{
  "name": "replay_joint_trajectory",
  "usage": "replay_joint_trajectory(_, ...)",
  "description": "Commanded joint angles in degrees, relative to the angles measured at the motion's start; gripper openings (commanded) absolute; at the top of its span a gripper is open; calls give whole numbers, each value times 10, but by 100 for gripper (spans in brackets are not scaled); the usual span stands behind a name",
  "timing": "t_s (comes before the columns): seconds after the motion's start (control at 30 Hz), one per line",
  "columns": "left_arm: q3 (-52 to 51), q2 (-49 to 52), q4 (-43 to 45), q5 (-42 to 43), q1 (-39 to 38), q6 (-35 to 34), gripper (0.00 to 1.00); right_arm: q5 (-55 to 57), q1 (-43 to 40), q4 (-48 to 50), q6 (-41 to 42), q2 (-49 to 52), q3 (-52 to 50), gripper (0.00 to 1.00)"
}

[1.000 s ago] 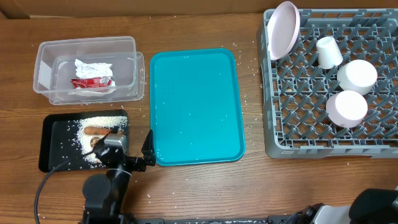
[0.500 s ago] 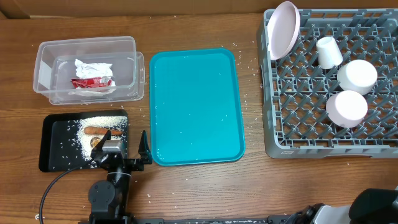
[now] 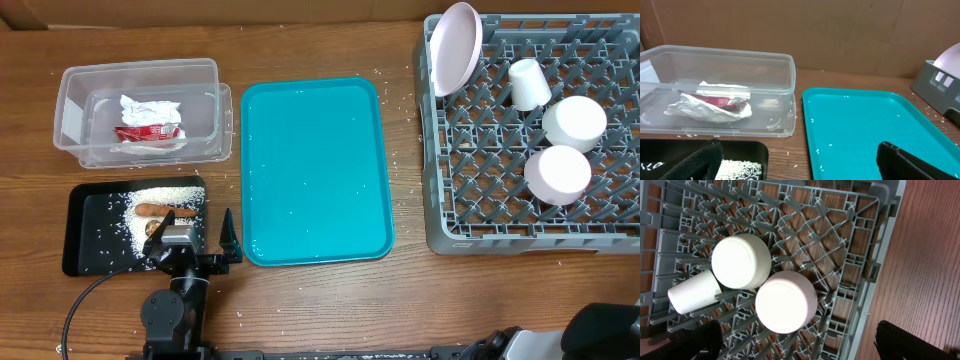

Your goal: Sort waste into correct bins and load items into the dishwasher

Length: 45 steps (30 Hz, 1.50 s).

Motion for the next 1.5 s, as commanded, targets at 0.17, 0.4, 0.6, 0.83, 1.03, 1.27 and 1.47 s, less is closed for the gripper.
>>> replay_joint_trajectory(0.17,-3,-7,0,-7,3,12,100,1,-1,3,3,-3,5,100)
replay_joint_trajectory(0.4,-3,-7,0,-7,3,12,100,1,-1,3,3,-2,5,100)
replay_joint_trajectory(0.6,-3,-7,0,-7,3,12,100,1,-1,3,3,-7,5,100)
replay_joint_trajectory(0.83,-3,-7,0,-7,3,12,100,1,-1,3,3,-65,5,100)
replay_joint_trajectory(1.03,-3,-7,0,-7,3,12,100,22,33,17,-1,-144,5,100)
replay_joint_trajectory(1.27,-3,-7,0,-7,3,12,100,58,251,220,-2,-230,-64,100)
replay_joint_trajectory(1.47,-3,-7,0,-7,3,12,100,112,389,344,-2,-350,-274,100)
